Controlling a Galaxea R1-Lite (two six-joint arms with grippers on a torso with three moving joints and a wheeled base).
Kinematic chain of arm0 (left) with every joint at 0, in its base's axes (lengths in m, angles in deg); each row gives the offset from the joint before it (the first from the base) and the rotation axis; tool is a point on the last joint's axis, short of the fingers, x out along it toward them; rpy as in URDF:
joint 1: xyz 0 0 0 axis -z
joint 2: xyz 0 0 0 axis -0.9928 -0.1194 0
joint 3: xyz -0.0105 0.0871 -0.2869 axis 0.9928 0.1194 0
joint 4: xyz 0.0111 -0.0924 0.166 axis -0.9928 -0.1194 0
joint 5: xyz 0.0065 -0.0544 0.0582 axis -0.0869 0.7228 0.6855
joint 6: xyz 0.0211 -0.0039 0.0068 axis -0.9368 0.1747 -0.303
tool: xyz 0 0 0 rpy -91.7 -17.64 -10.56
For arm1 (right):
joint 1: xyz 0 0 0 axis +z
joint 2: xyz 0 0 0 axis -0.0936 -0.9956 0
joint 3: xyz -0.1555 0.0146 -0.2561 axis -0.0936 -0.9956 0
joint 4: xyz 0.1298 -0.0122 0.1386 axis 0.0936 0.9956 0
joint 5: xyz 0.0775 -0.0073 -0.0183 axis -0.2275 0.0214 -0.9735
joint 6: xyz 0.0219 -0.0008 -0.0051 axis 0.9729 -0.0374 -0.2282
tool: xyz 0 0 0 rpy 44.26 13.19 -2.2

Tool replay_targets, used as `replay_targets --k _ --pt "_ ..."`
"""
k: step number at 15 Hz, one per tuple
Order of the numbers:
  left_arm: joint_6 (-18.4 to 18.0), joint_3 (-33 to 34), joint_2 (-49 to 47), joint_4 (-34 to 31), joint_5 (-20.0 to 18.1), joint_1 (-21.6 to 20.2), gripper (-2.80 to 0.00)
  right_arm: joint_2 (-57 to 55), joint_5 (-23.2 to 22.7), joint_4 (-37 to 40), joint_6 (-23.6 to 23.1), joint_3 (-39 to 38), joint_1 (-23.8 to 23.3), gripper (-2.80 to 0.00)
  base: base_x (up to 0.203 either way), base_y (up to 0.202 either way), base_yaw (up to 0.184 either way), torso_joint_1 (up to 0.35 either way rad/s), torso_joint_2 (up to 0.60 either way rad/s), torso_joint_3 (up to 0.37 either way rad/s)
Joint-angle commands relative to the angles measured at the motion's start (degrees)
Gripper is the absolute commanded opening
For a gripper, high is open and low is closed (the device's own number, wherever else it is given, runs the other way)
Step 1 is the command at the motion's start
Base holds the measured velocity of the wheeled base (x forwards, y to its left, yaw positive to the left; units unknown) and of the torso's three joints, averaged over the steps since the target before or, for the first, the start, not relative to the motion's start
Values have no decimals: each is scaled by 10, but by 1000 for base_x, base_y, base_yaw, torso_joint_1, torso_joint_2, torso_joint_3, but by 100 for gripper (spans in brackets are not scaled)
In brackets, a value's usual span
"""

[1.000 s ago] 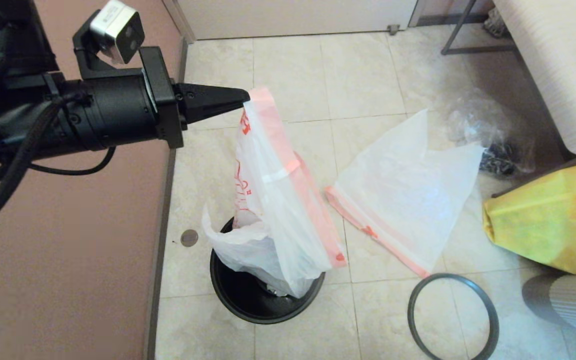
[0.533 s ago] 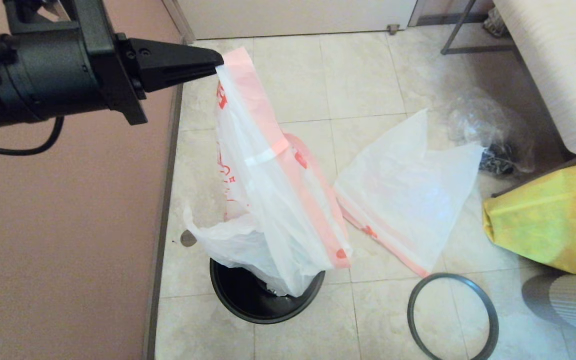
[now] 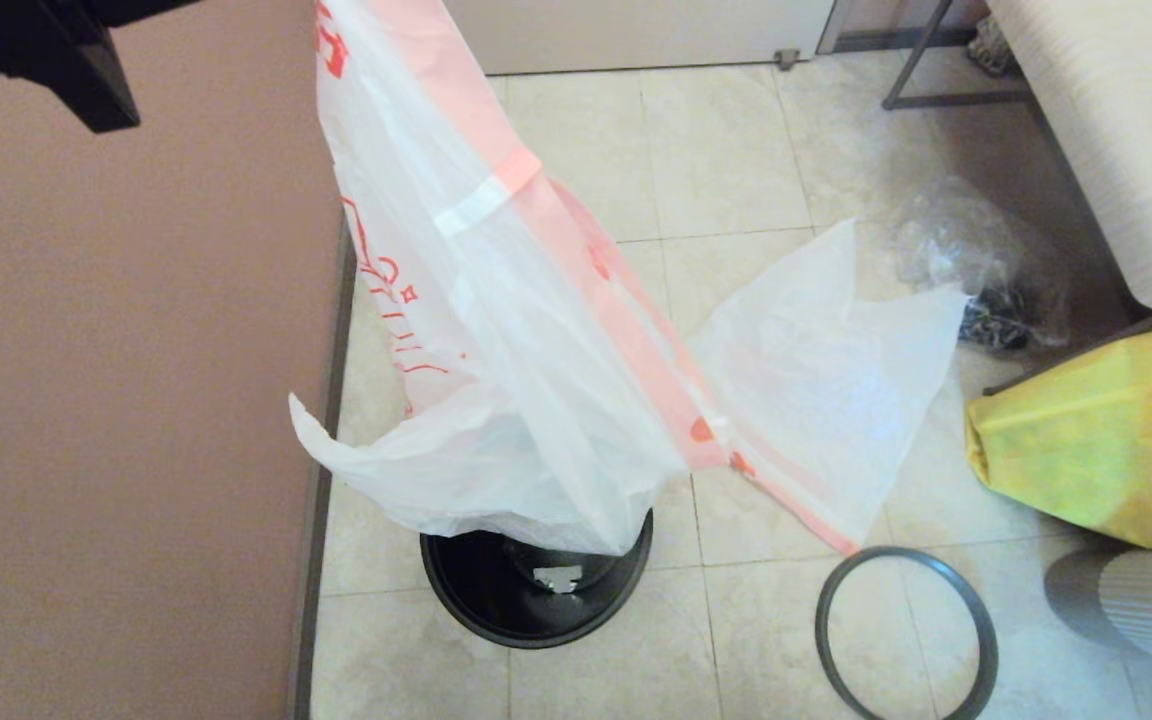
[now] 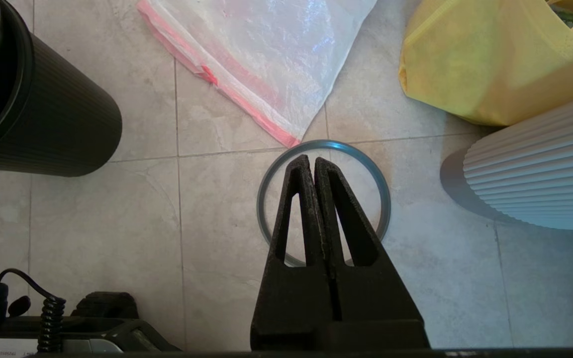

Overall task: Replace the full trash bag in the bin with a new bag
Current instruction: Place the trash bag on the floor

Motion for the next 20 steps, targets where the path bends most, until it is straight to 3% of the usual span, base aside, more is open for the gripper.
replay_targets --k 1,8,12,14,18,20 --pt "5 -50 12 -33 -2 -1 -280 0 0 0 0 0 0 -280 0 0 0 0 0 0" --pt "9 -237 11 -169 -1 -8 -280 0 0 0 0 0 1 -280 0 0 0 0 0 0" --pt "9 -241 32 -171 -1 -20 -280 0 0 0 0 0 0 -280 0 0 0 0 0 0" --pt "9 -241 38 -168 -1 -54 -280 0 0 0 0 0 0 -280 0 0 0 0 0 0" --pt "9 -235 34 -171 -1 -75 -280 0 0 0 0 0 0 -280 0 0 0 0 0 0" --pt "9 -207 24 -170 -2 -113 -280 0 0 1 0 0 0 -280 0 0 0 0 0 0"
